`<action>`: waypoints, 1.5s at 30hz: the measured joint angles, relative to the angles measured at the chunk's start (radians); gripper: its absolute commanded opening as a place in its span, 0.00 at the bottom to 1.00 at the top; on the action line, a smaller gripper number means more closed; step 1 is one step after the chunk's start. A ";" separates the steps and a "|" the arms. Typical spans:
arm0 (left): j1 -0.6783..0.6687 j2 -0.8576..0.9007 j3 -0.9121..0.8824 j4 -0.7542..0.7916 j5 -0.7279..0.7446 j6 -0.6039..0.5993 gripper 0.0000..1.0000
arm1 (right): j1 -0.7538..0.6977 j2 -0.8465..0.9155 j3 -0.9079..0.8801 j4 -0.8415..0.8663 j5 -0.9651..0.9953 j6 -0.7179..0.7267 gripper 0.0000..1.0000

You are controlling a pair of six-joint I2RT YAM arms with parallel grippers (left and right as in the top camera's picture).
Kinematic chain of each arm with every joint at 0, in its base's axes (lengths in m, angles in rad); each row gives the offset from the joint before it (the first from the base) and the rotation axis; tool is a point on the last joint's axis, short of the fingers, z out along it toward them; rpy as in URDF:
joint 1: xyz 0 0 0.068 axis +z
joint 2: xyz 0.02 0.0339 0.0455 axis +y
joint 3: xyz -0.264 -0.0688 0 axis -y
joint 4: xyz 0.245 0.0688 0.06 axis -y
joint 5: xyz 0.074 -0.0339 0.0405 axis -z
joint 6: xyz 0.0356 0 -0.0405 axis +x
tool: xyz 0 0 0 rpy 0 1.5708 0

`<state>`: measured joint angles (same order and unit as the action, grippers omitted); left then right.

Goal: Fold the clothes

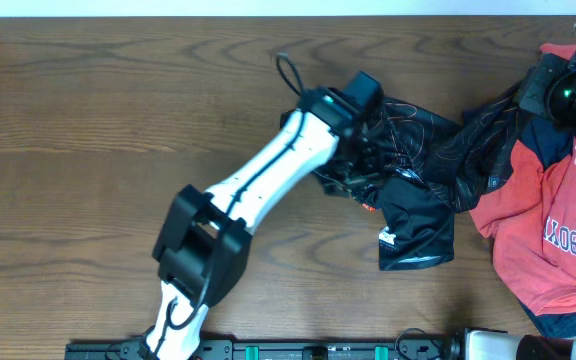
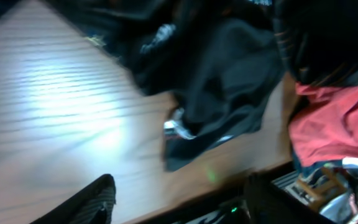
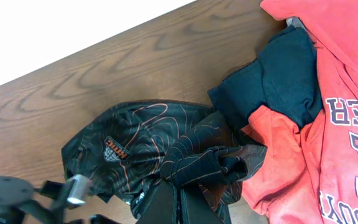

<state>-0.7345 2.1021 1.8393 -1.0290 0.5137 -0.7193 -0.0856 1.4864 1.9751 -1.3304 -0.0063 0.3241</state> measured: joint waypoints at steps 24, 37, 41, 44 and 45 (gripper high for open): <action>-0.170 0.230 -0.001 0.238 -0.118 -0.098 0.06 | 0.000 0.000 0.000 -0.035 0.000 -0.022 0.01; 0.044 -0.143 -0.003 -0.053 -0.260 0.218 0.06 | 0.000 0.001 0.000 -0.039 0.021 -0.022 0.01; 0.233 -0.358 -0.003 -0.095 -0.288 0.324 0.06 | 0.000 0.001 0.000 -0.039 -0.001 -0.022 0.01; 0.379 -0.500 -0.002 -0.103 -0.301 0.367 0.06 | 0.000 0.001 0.000 -0.037 -0.025 -0.022 0.01; 0.434 -0.550 0.000 -0.105 -0.303 0.380 0.06 | 0.000 0.001 0.000 -0.034 -0.037 -0.022 0.01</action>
<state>-0.3008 1.5524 1.8389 -1.1339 0.2104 -0.3393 -0.0856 1.4876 1.9751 -1.3643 -0.0429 0.3019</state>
